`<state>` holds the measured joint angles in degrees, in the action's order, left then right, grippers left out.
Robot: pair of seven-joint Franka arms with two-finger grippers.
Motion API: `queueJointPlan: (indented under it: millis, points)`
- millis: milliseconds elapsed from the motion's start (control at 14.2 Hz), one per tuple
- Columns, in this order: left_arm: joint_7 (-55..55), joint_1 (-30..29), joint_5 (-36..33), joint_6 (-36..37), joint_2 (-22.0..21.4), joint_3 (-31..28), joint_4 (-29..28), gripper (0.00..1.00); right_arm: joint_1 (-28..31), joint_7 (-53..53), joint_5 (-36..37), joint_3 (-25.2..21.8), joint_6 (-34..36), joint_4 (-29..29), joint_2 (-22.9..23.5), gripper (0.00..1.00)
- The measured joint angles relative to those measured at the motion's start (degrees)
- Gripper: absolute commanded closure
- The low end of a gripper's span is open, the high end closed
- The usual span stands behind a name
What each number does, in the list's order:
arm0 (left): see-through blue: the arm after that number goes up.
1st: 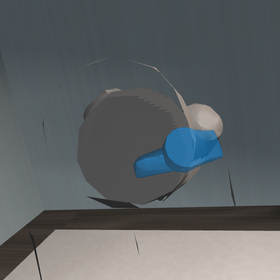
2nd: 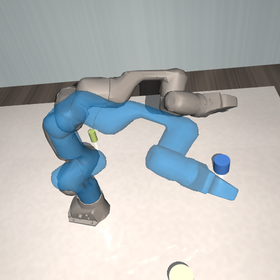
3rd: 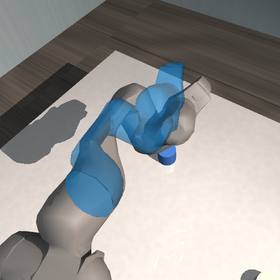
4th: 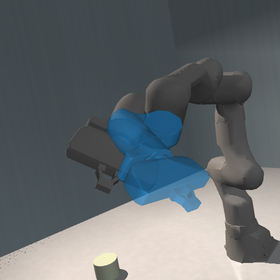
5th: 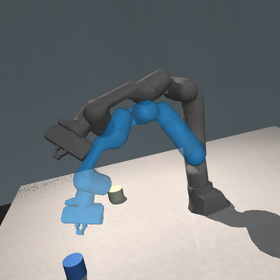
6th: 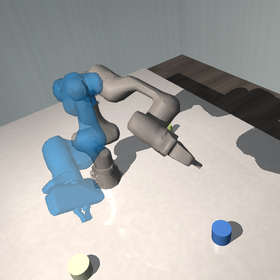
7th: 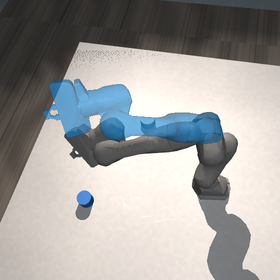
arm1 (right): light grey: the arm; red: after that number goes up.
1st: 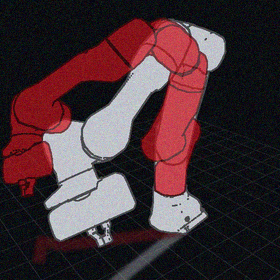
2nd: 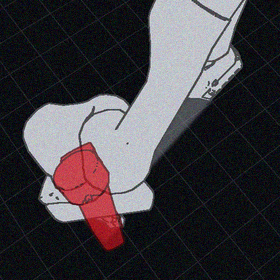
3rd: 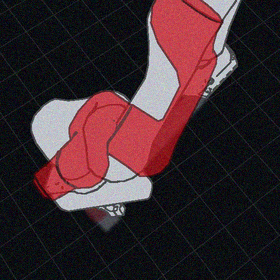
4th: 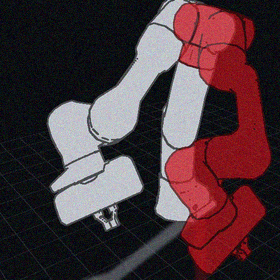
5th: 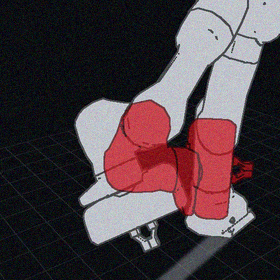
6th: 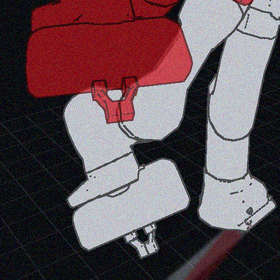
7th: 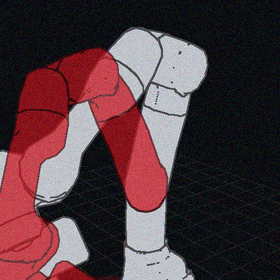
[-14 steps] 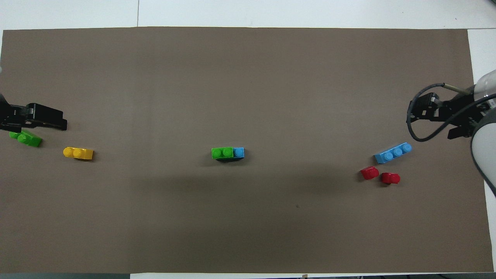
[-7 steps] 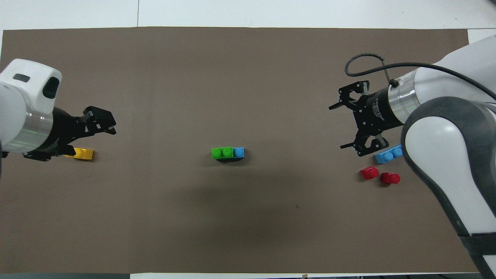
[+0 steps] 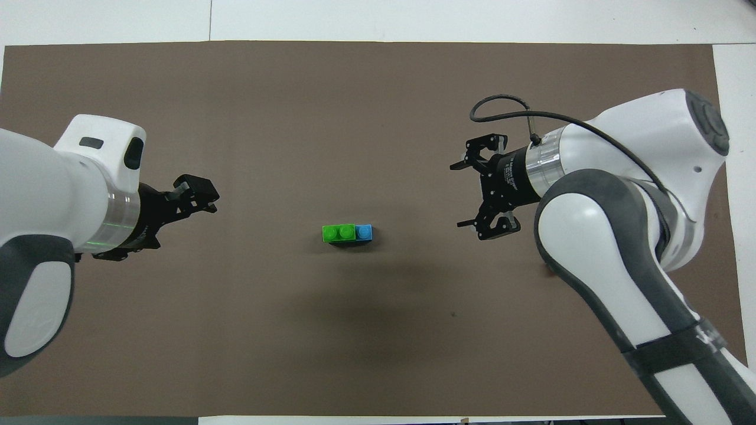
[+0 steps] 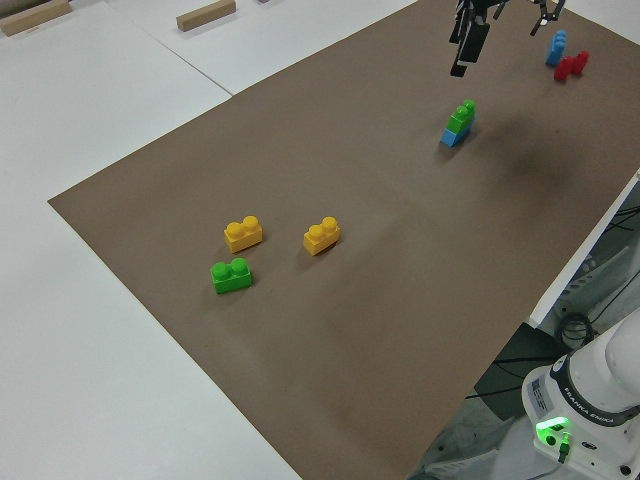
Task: Remove green block with left arm and hold with right
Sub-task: 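Move the left gripper toward the green end while the right gripper approaches the blue end, then grasp the green brick with the left gripper while the right gripper grasps the blue brick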
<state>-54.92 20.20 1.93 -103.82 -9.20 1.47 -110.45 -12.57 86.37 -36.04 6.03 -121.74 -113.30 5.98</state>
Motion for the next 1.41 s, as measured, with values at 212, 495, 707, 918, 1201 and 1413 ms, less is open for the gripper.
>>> queueJointPlan:
  millis: [212, 495, 707, 918, 1201, 1413]
  points:
    - [-15.5, 2.5, 0.0, -6.4, 0.0, 0.0, -3.0, 0.00, -2.5, -0.1, -1.2, 0.0, -4.7, -3.8, 0.0, 0.01]
    - [-34.6, 6.8, 0.0, -13.5, 1.7, 0.0, -5.8, 0.00, -6.8, -1.7, -5.3, 0.0, -13.2, -8.9, 0.3, 0.01]
    - [-46.3, 9.5, 0.0, -17.5, 6.2, 0.0, -6.0, 0.00, -8.7, -1.7, -5.9, 0.0, -16.3, -9.8, 1.8, 0.01]
    - [-53.4, 10.7, 0.0, -19.6, 9.5, 0.0, -5.9, 0.00, -11.0, -1.8, -7.8, 0.0, -19.9, -9.9, 4.2, 0.01]
    - [-65.1, 12.9, -0.2, -20.9, 12.8, 0.0, -5.8, 0.00, -14.0, -1.8, -9.8, 0.1, -25.5, -9.6, 7.9, 0.01]
    - [-73.0, 13.5, -0.5, -21.7, 14.3, 0.0, -5.8, 0.00, -14.7, -1.8, -9.9, 0.0, -26.3, -8.7, 9.7, 0.01]
